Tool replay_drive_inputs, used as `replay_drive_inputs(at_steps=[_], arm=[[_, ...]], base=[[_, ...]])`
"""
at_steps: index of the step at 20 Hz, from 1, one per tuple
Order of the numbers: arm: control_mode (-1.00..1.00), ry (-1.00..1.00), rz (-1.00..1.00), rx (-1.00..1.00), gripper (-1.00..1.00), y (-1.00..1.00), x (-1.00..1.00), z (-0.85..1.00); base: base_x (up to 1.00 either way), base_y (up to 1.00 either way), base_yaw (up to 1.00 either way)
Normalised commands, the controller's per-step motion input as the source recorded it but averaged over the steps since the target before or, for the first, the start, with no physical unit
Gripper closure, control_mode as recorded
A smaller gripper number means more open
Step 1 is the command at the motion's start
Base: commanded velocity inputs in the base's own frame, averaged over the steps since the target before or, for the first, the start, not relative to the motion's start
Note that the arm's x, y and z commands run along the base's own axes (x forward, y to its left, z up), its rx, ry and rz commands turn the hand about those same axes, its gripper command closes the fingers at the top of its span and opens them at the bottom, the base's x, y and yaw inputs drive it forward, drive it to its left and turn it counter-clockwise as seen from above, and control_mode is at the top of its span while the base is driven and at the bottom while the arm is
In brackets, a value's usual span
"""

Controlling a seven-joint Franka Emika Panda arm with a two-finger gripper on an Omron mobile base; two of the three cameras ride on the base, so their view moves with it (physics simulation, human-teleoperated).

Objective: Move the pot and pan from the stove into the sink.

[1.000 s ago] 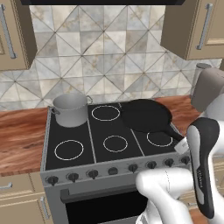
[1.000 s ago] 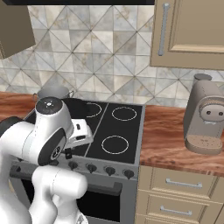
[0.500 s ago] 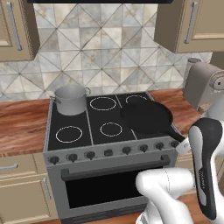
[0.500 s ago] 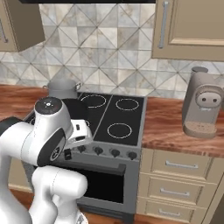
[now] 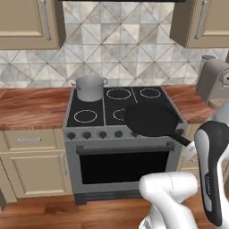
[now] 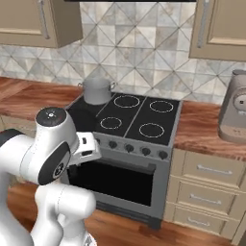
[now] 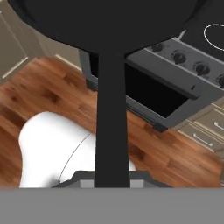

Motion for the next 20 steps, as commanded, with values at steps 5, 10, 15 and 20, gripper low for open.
replay_drive_inputs(at_steps=[5, 10, 15, 20], arm=[[1.0, 0.0, 0.0, 0.0, 1.0, 0.0, 0.0, 0.0], [1.0, 0.0, 0.0, 0.0, 1.0, 0.0, 0.0, 0.0], [1.0, 0.0, 0.0, 0.0, 1.0, 0.0, 0.0, 0.0], [1.0, 0.0, 0.0, 0.0, 1.0, 0.0, 0.0, 0.0]], base=[[-0.19, -0.04, 0.47], [-0.09, 0.0, 0.5], [-0.05, 0.0, 0.5], [-0.05, 0.0, 0.5]])
